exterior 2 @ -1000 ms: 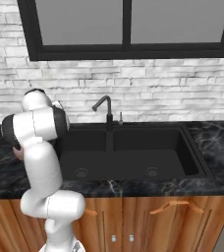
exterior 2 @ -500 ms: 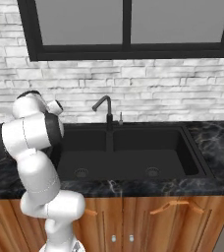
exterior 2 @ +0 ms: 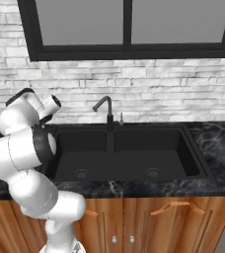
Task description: Restock the sink supplies by placing the sponge and soap dispenser on the counter and next to the sink. Make sure the soap dispenser is upright.
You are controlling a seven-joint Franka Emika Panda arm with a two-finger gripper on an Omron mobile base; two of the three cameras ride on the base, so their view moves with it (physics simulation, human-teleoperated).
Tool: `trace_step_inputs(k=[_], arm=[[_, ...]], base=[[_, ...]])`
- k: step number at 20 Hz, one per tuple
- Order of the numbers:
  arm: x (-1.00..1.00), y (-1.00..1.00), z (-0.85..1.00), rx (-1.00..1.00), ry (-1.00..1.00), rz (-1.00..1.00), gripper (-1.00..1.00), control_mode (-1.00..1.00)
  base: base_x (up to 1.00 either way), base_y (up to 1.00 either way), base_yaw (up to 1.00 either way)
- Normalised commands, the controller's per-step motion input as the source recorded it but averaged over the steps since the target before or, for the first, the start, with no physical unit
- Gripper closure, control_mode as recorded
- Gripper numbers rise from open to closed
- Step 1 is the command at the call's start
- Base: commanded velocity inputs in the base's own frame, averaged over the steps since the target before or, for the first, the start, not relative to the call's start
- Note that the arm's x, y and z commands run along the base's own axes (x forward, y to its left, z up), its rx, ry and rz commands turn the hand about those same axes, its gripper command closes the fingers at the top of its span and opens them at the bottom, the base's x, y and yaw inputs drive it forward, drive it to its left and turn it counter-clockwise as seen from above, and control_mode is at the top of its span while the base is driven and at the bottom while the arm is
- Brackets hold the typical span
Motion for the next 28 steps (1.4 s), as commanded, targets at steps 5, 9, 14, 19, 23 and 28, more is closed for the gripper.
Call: trace_step_inputs(k=[5,9,14,19,23,28], arm=[[-0.65,-0.43,0.72,0.0,-0.41,0.07,-1.0,-1.0],[-0.92,-0.74,0.37,-0.11,-0.48,0.05,-1.0,-1.0],[-1.0,-1.0,0.0,-0.33,-0.56,0.02,-1.0,-1.0],[-0.99,-1.0,0.0,-0.43,-0.52,0.0,-1.0,-1.0],[-0.84,-0.99,-0.03,-0.37,-0.37,0.0,-1.0,-1.0],[-0.09,-0.18,-0.03,-0.07,-0.05,0.0,-1.0,-1.0]], base=[[0.0,0.0,0.0],[0.0,0.0,0.0],[0.0,0.0,0.0],[0.0,0.0,0.0],[0.0,0.0,0.0],[0.0,0.0,0.0]])
